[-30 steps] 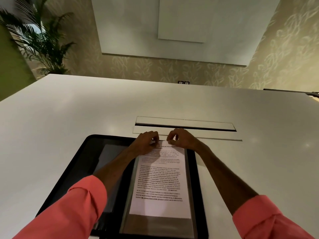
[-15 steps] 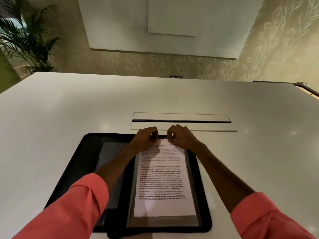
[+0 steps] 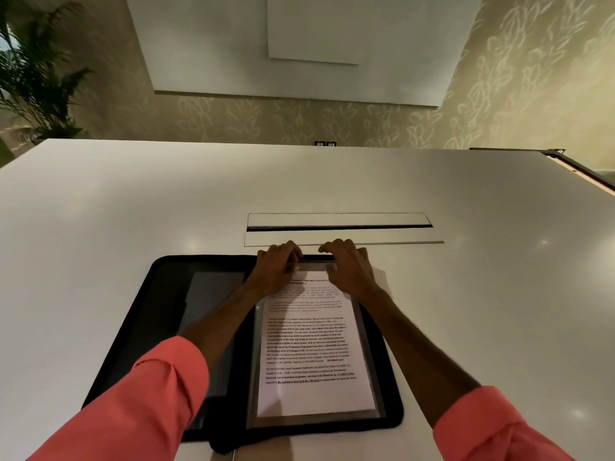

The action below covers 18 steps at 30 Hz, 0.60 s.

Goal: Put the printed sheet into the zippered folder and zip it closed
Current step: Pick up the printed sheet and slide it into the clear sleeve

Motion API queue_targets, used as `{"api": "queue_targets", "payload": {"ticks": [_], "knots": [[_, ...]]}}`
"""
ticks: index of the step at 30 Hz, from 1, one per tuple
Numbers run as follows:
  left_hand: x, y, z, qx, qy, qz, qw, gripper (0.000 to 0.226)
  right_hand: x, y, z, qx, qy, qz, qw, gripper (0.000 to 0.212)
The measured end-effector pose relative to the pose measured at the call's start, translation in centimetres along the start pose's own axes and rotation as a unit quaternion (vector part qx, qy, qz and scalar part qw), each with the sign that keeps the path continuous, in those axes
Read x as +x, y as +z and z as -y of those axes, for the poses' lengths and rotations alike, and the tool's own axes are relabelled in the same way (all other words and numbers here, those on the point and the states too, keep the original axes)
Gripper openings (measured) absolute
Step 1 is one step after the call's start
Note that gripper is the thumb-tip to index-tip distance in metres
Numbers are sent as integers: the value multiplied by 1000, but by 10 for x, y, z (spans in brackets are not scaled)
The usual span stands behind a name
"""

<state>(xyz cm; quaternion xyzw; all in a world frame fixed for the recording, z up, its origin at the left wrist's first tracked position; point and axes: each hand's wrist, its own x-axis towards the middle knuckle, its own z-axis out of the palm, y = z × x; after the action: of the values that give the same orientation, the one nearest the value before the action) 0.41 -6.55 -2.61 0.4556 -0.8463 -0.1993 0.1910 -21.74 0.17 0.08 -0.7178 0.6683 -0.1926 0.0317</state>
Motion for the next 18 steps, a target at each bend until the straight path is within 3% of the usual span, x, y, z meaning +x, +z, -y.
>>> {"api": "queue_targets", "payload": {"ticks": [4, 10, 18], "knots": [[-16, 9, -3, 24, -16, -35, 999, 37, -24, 16, 5, 32, 18, -35, 999, 44], [-56, 18, -4, 56, -69, -35, 995, 50, -45, 33, 6, 20, 41, 29, 999, 43], [-130, -4, 0, 86, -139, -47, 985, 76, -51, 38, 48, 48, 49, -4, 998, 56]]}}
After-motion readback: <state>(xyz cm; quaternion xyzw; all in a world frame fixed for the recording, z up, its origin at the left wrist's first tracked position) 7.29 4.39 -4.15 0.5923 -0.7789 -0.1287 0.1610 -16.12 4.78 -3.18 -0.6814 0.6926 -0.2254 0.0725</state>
